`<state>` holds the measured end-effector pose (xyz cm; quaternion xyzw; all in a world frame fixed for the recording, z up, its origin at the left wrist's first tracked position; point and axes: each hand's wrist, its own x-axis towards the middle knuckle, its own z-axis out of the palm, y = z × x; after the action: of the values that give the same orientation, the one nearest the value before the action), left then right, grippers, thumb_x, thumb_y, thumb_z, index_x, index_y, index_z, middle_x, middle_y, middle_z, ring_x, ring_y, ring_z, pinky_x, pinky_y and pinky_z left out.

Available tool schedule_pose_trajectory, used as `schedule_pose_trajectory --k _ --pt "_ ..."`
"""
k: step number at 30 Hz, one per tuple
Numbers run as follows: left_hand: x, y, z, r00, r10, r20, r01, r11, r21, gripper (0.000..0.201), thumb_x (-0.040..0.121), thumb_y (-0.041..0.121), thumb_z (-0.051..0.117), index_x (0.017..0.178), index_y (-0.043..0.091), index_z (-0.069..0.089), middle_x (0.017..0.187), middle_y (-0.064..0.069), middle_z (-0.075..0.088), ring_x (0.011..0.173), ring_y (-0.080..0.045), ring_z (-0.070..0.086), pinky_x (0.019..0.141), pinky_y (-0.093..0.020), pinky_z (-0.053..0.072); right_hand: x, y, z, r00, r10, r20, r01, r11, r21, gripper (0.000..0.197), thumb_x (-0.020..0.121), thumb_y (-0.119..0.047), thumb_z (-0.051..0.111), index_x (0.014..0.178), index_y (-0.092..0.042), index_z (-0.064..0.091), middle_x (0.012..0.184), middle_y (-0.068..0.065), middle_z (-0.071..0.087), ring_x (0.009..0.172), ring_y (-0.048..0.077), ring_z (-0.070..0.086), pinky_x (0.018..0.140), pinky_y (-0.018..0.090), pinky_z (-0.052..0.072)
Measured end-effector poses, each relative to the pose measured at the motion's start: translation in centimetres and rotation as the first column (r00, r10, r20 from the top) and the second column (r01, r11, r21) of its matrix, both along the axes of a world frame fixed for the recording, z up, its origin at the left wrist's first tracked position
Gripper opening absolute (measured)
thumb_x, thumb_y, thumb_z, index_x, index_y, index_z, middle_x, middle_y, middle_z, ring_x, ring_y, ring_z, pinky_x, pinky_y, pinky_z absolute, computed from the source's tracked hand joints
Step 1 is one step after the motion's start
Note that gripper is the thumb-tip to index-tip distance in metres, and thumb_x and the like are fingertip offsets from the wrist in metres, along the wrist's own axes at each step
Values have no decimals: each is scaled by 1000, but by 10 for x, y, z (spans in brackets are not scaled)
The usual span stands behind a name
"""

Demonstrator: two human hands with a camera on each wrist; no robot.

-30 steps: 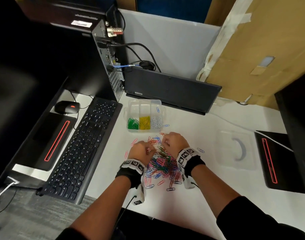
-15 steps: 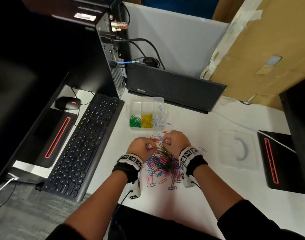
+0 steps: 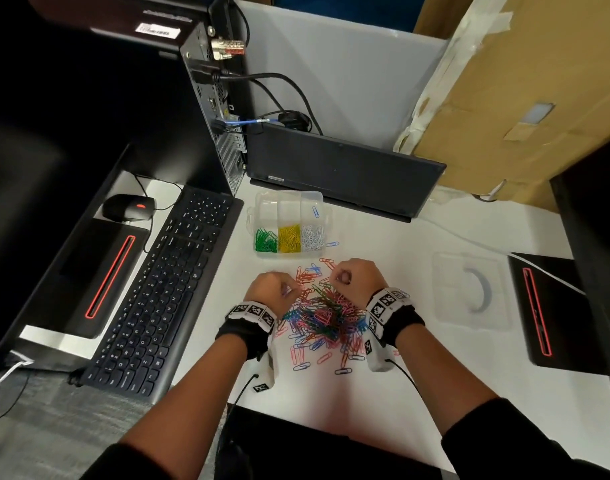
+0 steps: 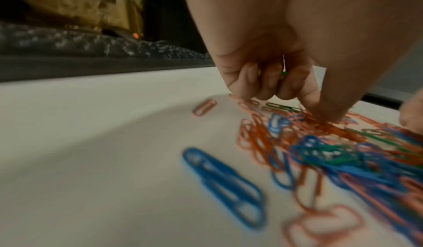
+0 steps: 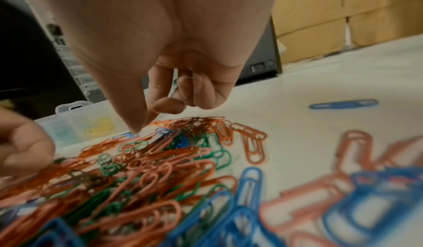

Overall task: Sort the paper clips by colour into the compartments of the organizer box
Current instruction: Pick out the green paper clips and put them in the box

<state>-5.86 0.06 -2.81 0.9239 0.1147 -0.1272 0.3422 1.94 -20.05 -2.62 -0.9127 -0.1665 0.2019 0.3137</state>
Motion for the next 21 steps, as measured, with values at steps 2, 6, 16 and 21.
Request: schedule_pose_trajectory --k 2,6,16,21 --pt "3 1 2 999 -33 4 33 999 15 8 86 33 68 82 26 71 63 18 50 62 -5 48 60 -19 36 -2 4 2 999 35 22 -33 997 -63 8 79 -16 73 73 -21 72 68 -11 52 63 4 49 65 26 50" --pt "13 -15 8 989 -138 52 136 989 57 7 83 23 66 79 28 68 60 14 47 63 -14 51 61 -26 45 -6 12 6 1000 2 8 0 985 -172 5 79 -27 77 79 -23 75 76 -12 56 70 7 54 66 24 46" --pt "22 -38 4 970 -240 42 226 950 217 14 84 21 63 97 24 68 99 -3 67 93 -25 62 76 -33 52 -4 10 11 995 15 -99 -36 975 -220 11 85 -19 69 89 -15 78 88 -3 70 82 16 64 77 31 55" --pt "21 -32 -1 965 -256 58 237 945 226 20 84 16 56 98 26 69 97 -3 68 90 -25 62 75 -31 52 -1 -2 10 989 -65 -129 64 998 -14 11 86 -22 72 81 -13 76 82 -3 70 77 10 63 72 23 51"
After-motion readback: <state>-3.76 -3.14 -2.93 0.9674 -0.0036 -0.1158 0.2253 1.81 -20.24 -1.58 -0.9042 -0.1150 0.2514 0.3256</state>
